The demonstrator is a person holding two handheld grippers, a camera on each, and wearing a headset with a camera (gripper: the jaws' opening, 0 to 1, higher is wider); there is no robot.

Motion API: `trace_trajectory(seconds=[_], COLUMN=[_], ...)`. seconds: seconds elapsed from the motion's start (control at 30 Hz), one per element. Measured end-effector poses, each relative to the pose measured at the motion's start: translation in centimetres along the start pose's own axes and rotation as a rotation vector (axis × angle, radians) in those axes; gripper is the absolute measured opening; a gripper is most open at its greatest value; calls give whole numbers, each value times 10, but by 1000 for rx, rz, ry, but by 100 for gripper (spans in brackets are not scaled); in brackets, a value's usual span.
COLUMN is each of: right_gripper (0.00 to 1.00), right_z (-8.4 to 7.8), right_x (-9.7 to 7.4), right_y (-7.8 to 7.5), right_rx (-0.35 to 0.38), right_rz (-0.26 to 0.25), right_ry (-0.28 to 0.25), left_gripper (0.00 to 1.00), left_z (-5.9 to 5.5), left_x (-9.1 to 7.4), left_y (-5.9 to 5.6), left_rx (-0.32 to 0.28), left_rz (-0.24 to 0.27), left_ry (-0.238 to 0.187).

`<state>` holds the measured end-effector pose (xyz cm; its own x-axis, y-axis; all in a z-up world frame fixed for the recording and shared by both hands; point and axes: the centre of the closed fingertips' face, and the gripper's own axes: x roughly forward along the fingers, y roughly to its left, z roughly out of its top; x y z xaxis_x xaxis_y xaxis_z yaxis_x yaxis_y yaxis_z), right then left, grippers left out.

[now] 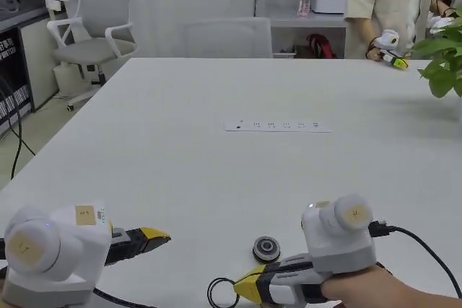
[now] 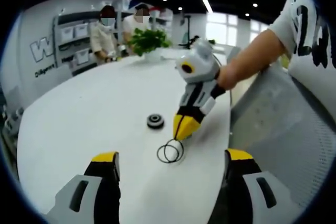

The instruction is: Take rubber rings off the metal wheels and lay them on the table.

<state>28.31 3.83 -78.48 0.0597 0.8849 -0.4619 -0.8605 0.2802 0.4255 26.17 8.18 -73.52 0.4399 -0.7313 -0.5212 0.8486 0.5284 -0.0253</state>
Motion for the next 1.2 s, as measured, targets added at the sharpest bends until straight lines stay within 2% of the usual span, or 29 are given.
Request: trace_trajectory(seconds=[0.1,0.43,0.63,1.2], right_gripper=[1,23,29,34], right_z=[-1,-1,0,15], right_x=[0,-2,-3,-17], right_y=[-1,-1,-2,-1], right_rx=[-16,-52,-67,-83], right_rz=[-6,-25,-31,-34], right_ry=[5,2,-3,-39], left_gripper=[83,83,83,83], left_z=[2,2,3,4], left_x=[0,2,3,4], left_y=[1,-1,-2,-1], left_rx=[-13,1,4,5], left_rz=[0,-5,-8,-10], left_ry=[-11,0,1,4])
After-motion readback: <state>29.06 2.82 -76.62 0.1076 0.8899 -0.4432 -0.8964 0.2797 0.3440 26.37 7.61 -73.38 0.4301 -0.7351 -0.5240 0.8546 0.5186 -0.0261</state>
